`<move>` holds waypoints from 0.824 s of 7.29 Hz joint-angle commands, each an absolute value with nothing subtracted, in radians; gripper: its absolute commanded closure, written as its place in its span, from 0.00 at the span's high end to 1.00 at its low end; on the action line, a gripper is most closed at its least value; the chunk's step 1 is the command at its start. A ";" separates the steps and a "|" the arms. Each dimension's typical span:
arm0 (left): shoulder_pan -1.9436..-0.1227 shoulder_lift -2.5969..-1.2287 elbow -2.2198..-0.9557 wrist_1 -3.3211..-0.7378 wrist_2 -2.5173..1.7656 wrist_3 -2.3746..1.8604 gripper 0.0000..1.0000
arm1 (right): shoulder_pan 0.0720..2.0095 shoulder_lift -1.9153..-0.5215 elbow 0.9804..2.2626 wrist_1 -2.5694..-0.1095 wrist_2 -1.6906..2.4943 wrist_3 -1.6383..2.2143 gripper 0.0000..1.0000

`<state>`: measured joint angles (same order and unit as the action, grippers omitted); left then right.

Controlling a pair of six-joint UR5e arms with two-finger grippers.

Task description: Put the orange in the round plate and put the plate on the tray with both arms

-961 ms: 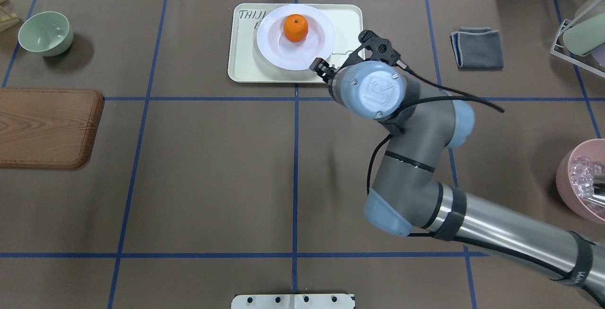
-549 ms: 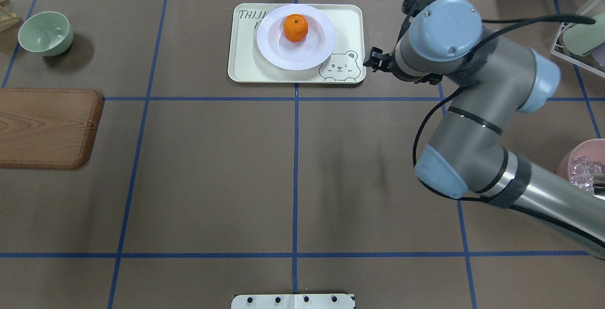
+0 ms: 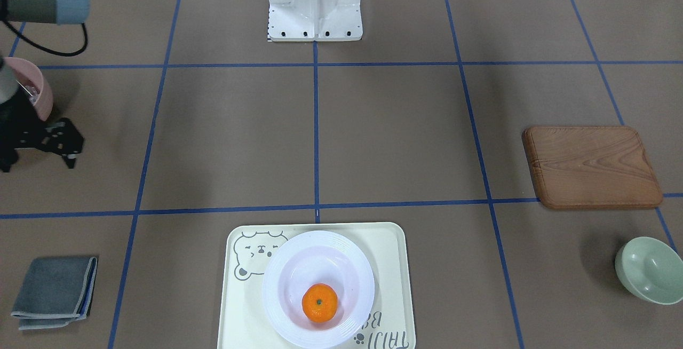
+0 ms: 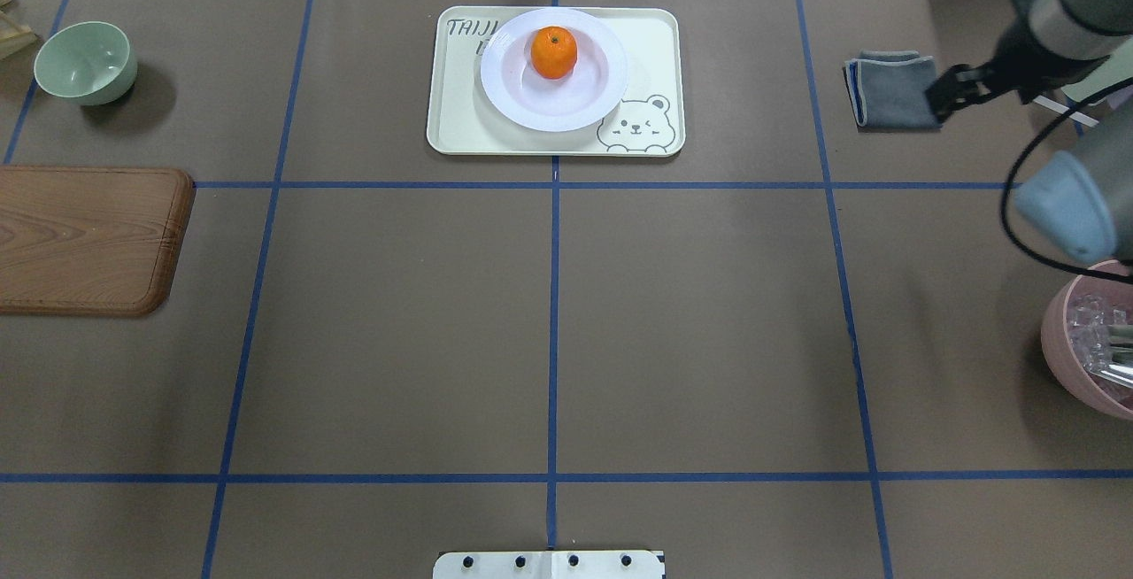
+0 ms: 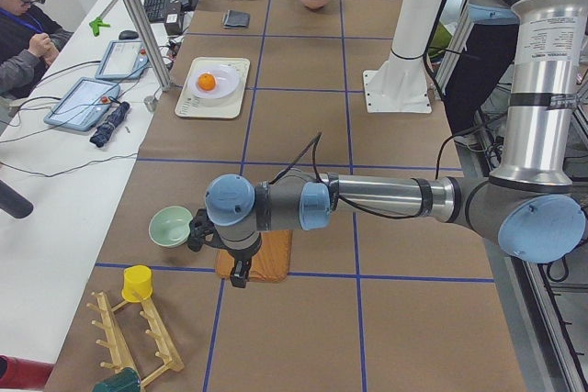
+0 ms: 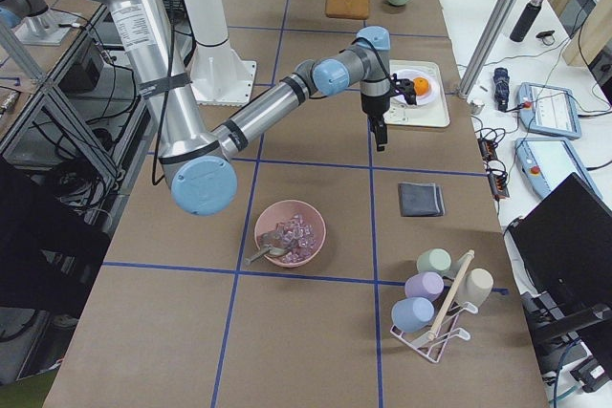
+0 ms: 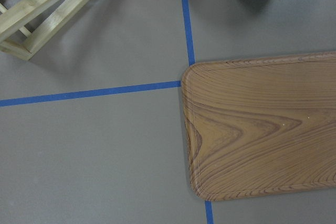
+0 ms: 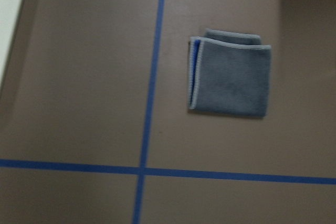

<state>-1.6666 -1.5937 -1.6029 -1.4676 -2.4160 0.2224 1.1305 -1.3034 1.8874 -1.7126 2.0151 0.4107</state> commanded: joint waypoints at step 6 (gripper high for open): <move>-1.666 -1.589 -1.605 -1.468 -2.416 0.224 0.98 | 1.578 -1.674 1.859 -1.770 2.264 -0.294 1.00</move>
